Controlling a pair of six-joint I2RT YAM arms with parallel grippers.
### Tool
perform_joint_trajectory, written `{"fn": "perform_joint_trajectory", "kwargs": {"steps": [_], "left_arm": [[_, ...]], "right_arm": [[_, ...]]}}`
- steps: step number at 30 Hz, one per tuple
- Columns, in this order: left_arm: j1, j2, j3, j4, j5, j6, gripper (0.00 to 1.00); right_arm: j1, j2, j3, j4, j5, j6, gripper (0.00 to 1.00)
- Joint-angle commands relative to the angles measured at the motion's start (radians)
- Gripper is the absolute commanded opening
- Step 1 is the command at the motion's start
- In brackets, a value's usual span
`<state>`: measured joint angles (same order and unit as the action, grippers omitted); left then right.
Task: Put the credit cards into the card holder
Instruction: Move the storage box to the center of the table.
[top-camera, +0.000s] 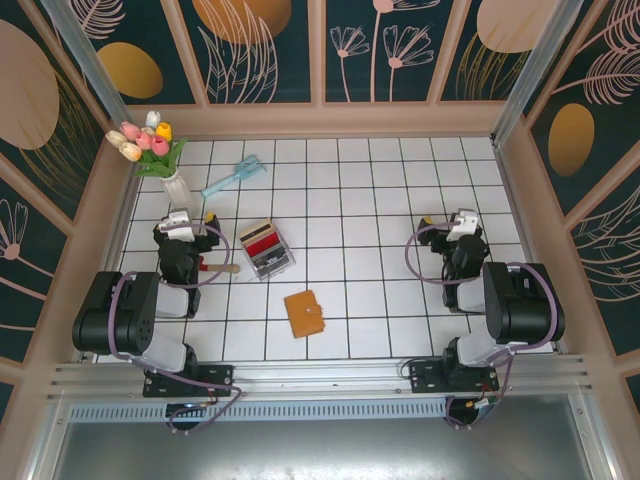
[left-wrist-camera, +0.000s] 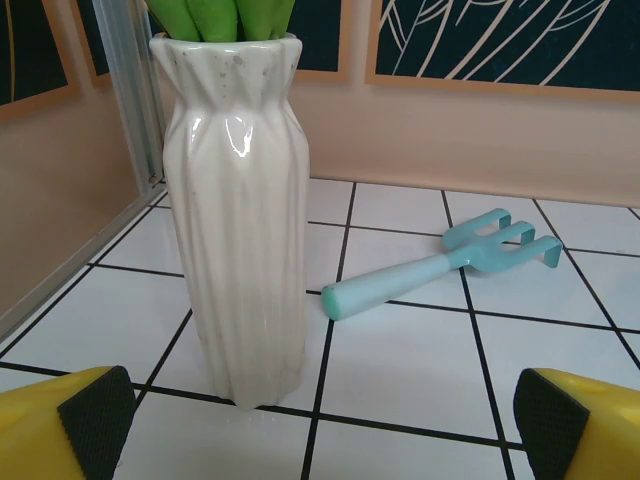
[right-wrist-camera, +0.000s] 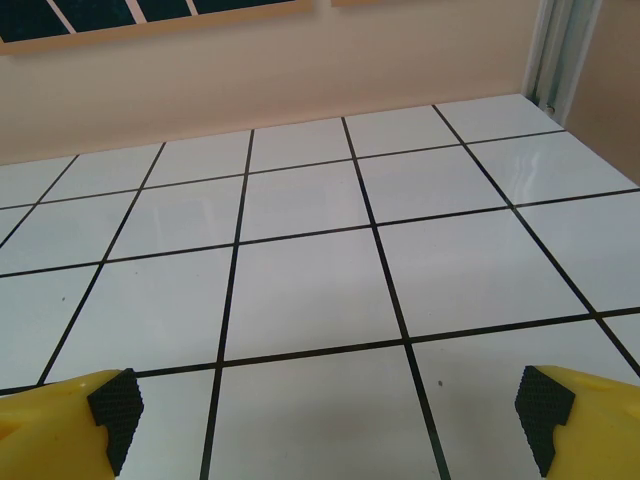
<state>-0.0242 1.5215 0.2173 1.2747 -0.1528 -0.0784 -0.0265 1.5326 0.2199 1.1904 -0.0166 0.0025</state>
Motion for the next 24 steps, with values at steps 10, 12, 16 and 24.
{"fn": "perform_joint_trajectory", "kwargs": {"steps": [10, 12, 16, 24], "left_arm": [[0.006, -0.003, 0.008, 0.019, 0.014, 0.014, 0.99], [0.006, -0.01, -0.005, 0.036, 0.034, 0.019, 0.99], [0.006, -0.02, -0.038, 0.086, 0.028, 0.019, 0.99], [0.006, -0.019, -0.039, 0.089, 0.057, 0.027, 0.99]], "right_arm": [[-0.015, 0.007, 0.017, 0.048, -0.016, 0.014, 0.99], [-0.015, 0.008, 0.016, 0.051, -0.016, 0.015, 0.99], [-0.014, 0.009, 0.015, 0.052, -0.022, 0.012, 0.99], [-0.009, 0.007, 0.013, 0.054, -0.014, 0.009, 0.99]]}}
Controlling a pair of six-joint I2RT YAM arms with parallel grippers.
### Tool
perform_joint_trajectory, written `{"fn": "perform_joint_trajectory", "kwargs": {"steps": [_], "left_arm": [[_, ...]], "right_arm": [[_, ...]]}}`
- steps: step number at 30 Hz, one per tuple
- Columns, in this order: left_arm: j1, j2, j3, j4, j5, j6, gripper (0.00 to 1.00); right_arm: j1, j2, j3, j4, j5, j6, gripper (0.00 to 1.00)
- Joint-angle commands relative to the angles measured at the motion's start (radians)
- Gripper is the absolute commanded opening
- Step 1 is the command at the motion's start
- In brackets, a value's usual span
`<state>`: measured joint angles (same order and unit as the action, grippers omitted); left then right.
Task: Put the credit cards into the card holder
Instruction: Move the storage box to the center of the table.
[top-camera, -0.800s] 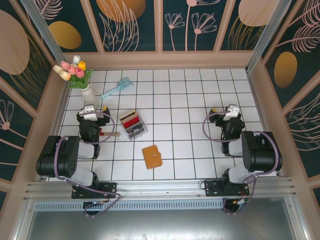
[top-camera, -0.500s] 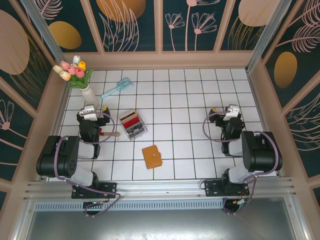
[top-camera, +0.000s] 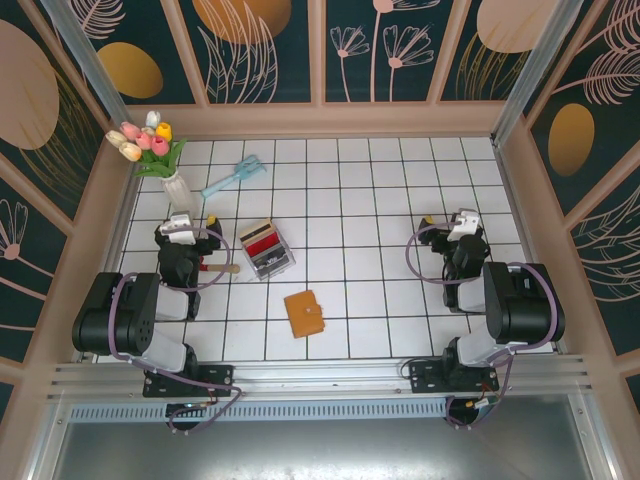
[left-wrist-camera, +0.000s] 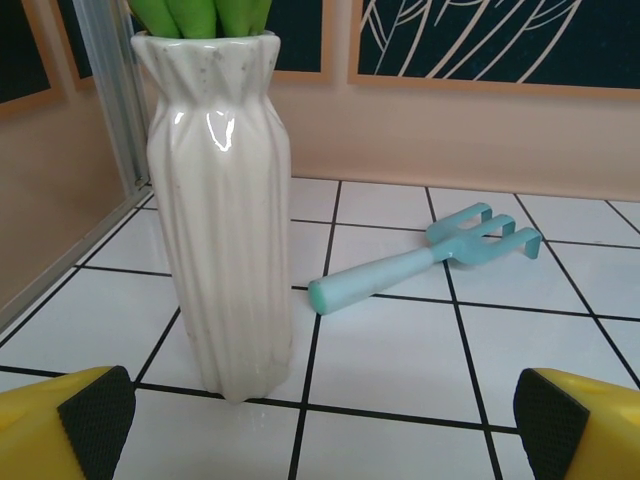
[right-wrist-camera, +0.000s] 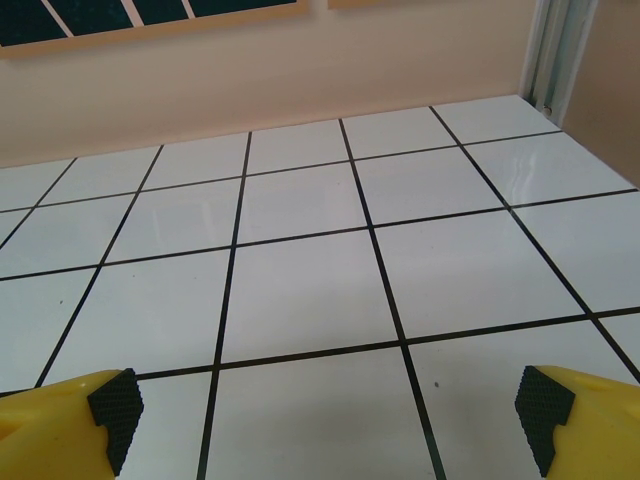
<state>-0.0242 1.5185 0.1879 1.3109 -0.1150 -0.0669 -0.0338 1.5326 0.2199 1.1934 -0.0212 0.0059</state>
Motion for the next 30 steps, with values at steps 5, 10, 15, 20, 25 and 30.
{"fn": "perform_joint_trajectory", "kwargs": {"steps": [5, 10, 15, 20, 25, 30], "left_arm": [[0.005, -0.021, -0.032, 0.092, 0.021, 0.017, 0.99], [0.006, -0.112, -0.047, 0.043, -0.037, -0.005, 0.99], [0.006, -0.399, 0.071, -0.463, -0.135, -0.145, 0.99], [0.005, -0.616, 0.192, -0.884, -0.136, -0.477, 0.99], [0.006, -0.685, 0.224, -1.014, 0.33, -0.597, 0.99], [-0.005, -0.638, 0.194, -1.07, 0.637, -0.78, 0.92]], "right_arm": [[-0.001, 0.007, 0.013, 0.051, -0.01, 0.006, 0.99], [0.011, -0.005, 0.002, 0.058, -0.021, -0.016, 0.99], [0.035, -0.088, 0.017, -0.03, -0.011, -0.041, 0.99], [0.093, -0.181, 0.313, -0.711, -0.02, 0.048, 0.99], [0.118, -0.176, 0.49, -1.043, -0.241, 0.319, 0.99], [0.228, -0.223, 0.493, -1.112, -0.412, 0.388, 0.94]]}}
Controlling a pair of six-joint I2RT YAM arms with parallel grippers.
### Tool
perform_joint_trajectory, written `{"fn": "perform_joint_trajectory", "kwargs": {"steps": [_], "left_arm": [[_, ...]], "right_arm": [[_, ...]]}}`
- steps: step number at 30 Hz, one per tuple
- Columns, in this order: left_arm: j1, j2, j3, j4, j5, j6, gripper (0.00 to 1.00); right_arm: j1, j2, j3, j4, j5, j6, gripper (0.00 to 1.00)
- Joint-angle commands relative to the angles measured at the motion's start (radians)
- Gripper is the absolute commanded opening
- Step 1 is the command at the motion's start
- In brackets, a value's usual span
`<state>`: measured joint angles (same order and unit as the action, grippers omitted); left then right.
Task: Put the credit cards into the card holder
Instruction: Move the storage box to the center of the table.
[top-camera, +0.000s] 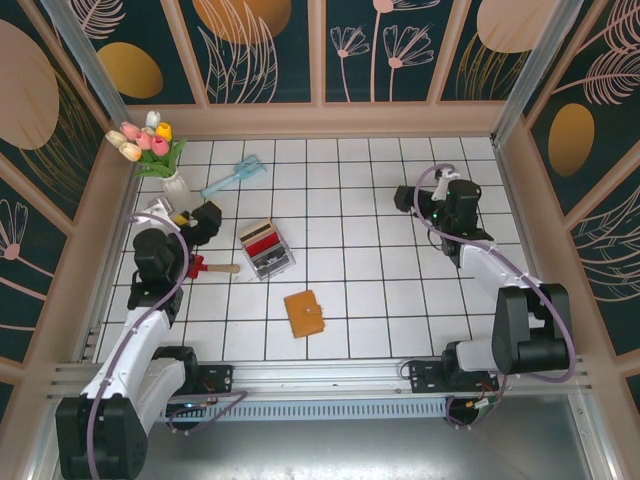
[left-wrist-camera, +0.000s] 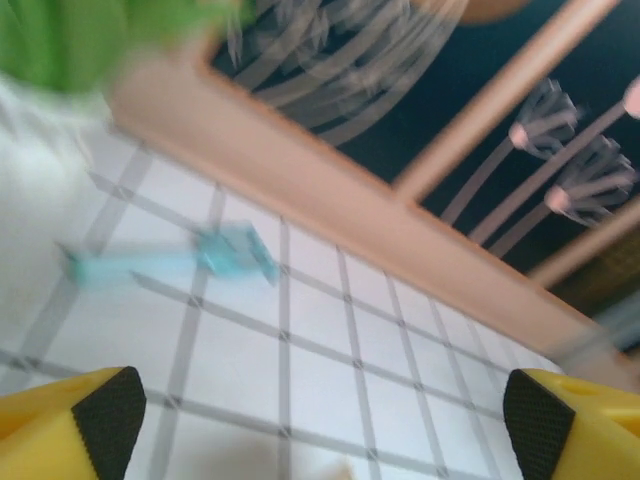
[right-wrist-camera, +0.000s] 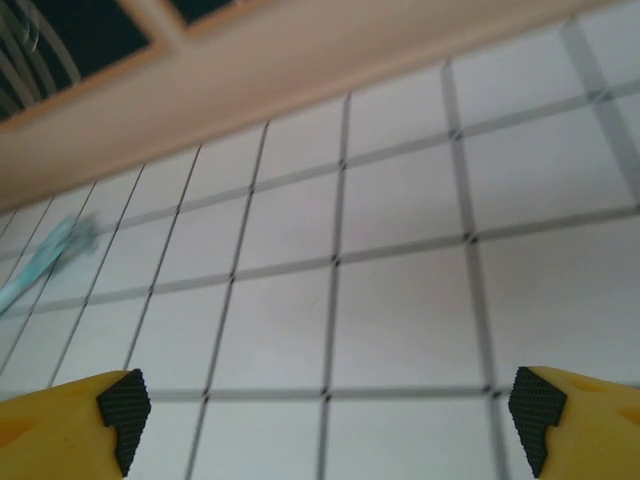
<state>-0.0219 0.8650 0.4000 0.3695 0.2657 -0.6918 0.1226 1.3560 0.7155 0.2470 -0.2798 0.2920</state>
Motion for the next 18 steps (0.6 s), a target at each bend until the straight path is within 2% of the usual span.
{"fn": "perform_joint_trajectory", "kwargs": {"steps": [1, 3, 8, 13, 18], "left_arm": [[-0.019, 0.014, -0.032, -0.154, 0.265, -0.174, 0.92], [-0.048, 0.005, -0.053, -0.22, 0.233, -0.193, 0.98], [-0.126, 0.035, -0.088, -0.233, 0.169, -0.228, 0.98], [-0.138, 0.14, -0.004, -0.329, 0.064, -0.207, 0.98], [-0.142, 0.268, 0.088, -0.368, 0.042, -0.176, 0.98]], "right_arm": [[0.106, -0.068, -0.013, -0.164, -0.135, 0.115, 0.94], [0.162, -0.098, -0.034, -0.155, -0.114, 0.139, 0.94], [0.24, -0.13, -0.048, -0.164, -0.055, 0.192, 0.95], [0.285, -0.136, -0.06, -0.169, 0.001, 0.221, 0.96], [0.305, -0.136, -0.089, -0.165, 0.034, 0.253, 0.97]]}}
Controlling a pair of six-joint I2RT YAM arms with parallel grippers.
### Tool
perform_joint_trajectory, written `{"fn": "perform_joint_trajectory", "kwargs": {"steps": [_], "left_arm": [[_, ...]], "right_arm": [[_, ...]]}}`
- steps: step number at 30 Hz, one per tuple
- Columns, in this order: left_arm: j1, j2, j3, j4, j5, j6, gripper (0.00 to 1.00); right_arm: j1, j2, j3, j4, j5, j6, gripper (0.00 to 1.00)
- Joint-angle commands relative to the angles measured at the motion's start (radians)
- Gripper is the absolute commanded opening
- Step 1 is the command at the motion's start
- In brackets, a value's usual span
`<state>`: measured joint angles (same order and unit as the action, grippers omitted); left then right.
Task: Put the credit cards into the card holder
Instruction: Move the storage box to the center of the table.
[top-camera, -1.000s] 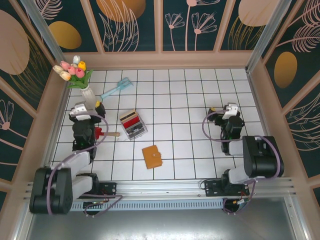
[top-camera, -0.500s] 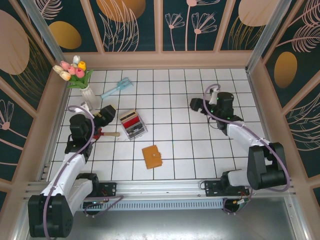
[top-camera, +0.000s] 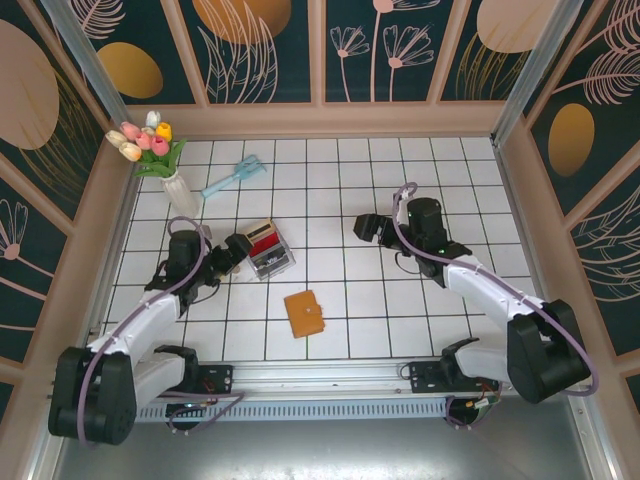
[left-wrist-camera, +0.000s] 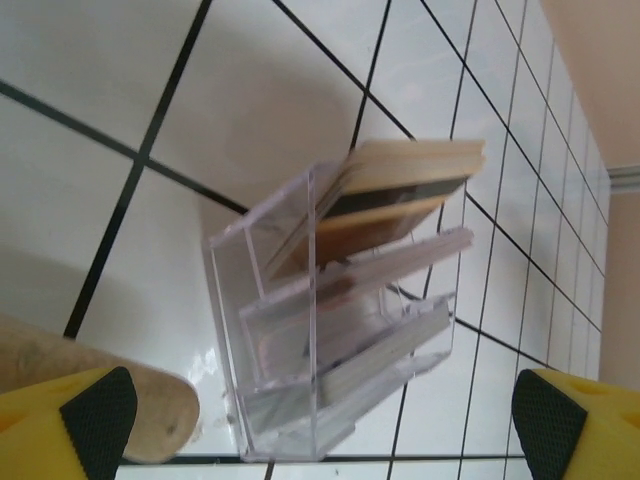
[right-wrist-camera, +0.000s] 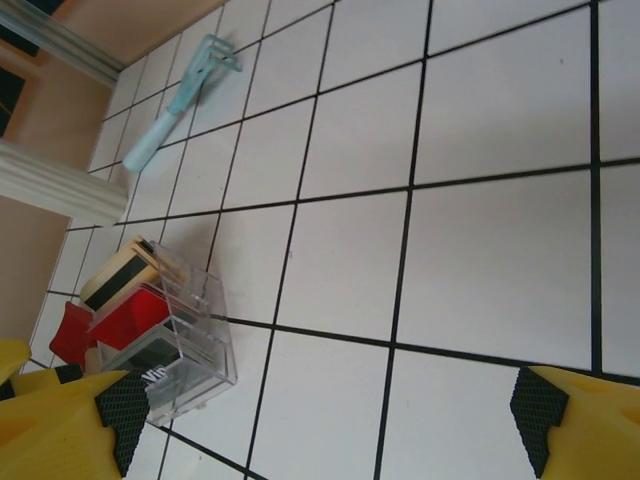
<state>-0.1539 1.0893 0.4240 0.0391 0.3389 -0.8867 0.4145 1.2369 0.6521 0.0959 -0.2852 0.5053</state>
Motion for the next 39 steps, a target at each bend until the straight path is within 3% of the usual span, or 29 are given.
{"fn": "perform_joint_trajectory", "kwargs": {"steps": [1, 8, 14, 20, 29, 39], "left_arm": [[-0.009, 0.07, 0.078, -0.032, -0.022, 0.033, 0.98], [-0.011, 0.195, 0.145, -0.048, -0.001, 0.066, 0.97], [-0.034, 0.283, 0.188, 0.004, 0.145, 0.077, 0.95], [-0.049, 0.319, 0.218, -0.007, 0.156, 0.071, 0.91], [-0.115, 0.417, 0.25, 0.081, 0.213, 0.032, 0.91], [-0.233, 0.633, 0.483, 0.111, 0.213, 0.024, 0.92]], "right_arm": [[0.015, -0.017, -0.032, -0.012, 0.044, 0.047, 0.97], [0.028, -0.019, -0.056, -0.007, 0.069, 0.088, 0.97], [0.033, -0.012, -0.069, 0.001, 0.077, 0.111, 0.98], [0.039, 0.003, -0.061, -0.008, 0.082, 0.116, 0.98], [0.044, 0.01, -0.064, -0.009, 0.079, 0.127, 0.98], [0.046, 0.003, -0.093, 0.002, 0.035, 0.139, 0.91]]}}
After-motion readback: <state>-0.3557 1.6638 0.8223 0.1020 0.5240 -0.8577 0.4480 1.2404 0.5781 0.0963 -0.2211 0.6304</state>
